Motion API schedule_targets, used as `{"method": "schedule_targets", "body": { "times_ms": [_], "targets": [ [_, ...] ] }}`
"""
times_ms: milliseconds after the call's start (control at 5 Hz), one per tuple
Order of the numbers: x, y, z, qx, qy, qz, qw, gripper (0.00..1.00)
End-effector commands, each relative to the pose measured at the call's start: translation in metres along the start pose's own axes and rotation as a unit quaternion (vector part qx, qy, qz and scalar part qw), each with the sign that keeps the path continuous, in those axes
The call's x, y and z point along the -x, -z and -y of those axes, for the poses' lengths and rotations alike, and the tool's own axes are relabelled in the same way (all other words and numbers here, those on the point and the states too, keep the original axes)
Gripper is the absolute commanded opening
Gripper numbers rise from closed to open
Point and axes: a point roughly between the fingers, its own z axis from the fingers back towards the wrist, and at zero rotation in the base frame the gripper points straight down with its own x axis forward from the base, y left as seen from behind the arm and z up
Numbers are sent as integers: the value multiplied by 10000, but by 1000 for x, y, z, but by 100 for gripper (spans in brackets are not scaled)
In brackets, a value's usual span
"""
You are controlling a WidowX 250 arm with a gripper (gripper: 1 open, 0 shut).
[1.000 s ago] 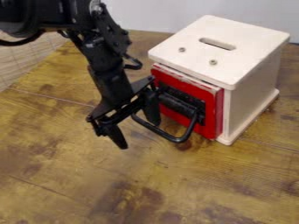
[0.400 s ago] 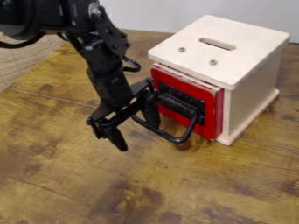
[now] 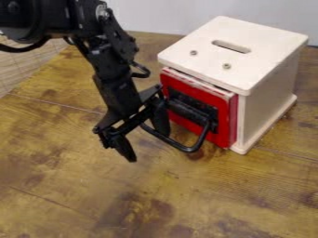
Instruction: Open the drawer
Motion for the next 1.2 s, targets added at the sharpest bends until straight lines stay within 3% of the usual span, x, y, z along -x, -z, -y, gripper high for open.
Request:
{"method": "schedule_targets", "body": {
  "times_ms": [0, 1000],
  "targets": [
    [-1, -14, 8, 267, -96, 108, 9995, 100],
    [13, -5, 10, 417, -384, 137, 9983, 100]
  ]
}}
